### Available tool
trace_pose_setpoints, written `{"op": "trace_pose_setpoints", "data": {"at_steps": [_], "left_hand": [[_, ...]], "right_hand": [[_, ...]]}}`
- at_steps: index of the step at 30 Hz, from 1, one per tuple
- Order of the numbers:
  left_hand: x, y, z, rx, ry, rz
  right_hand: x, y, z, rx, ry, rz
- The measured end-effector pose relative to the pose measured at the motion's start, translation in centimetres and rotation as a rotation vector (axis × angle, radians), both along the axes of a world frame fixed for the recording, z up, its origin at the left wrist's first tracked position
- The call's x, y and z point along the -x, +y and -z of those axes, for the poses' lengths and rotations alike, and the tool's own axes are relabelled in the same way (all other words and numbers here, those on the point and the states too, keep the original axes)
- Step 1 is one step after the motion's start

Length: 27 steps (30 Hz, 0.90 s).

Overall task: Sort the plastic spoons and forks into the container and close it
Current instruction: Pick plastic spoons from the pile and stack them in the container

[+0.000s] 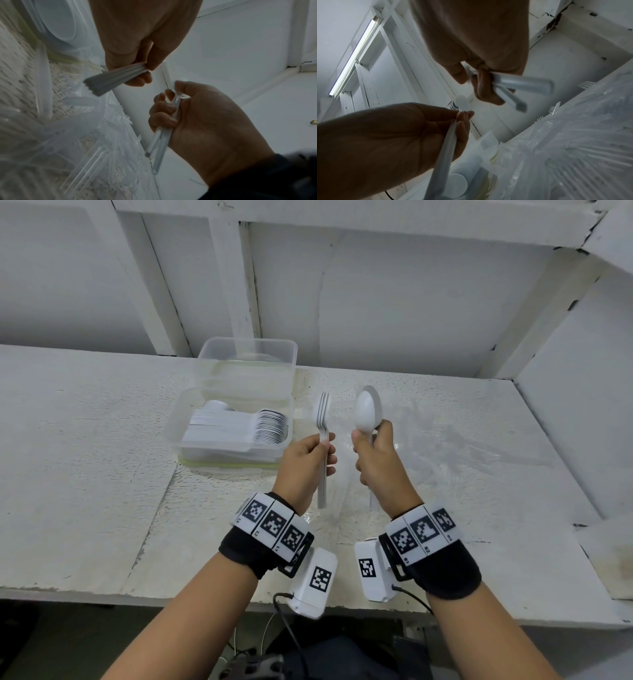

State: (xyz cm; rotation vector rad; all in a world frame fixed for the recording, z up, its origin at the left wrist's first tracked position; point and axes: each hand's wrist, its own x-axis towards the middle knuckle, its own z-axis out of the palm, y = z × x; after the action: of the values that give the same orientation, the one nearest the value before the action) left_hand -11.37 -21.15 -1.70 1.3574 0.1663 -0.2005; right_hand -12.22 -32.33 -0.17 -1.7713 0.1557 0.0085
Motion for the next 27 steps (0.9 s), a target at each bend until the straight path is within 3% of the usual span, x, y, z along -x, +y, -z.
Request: {"op": "trace_pose_setpoints", "data": {"at_steps": [12,21,27], "left_hand": [[0.4,-0.7,0.1,0.107,0.048,0.022],[0.6,-0.8,0.2,0.057,0.005,0.07],[0.6,-0.7,0.0,0.06,-0.007,0.09]], "right_hand": [[-0.3,0.2,0.3,-0.007,-0.03,-0.016],[-0.7,0.7,0.9,0.081,-0.074,0.057],[-0.8,0.6,1.7,0.271,-0.146,0.082]]}}
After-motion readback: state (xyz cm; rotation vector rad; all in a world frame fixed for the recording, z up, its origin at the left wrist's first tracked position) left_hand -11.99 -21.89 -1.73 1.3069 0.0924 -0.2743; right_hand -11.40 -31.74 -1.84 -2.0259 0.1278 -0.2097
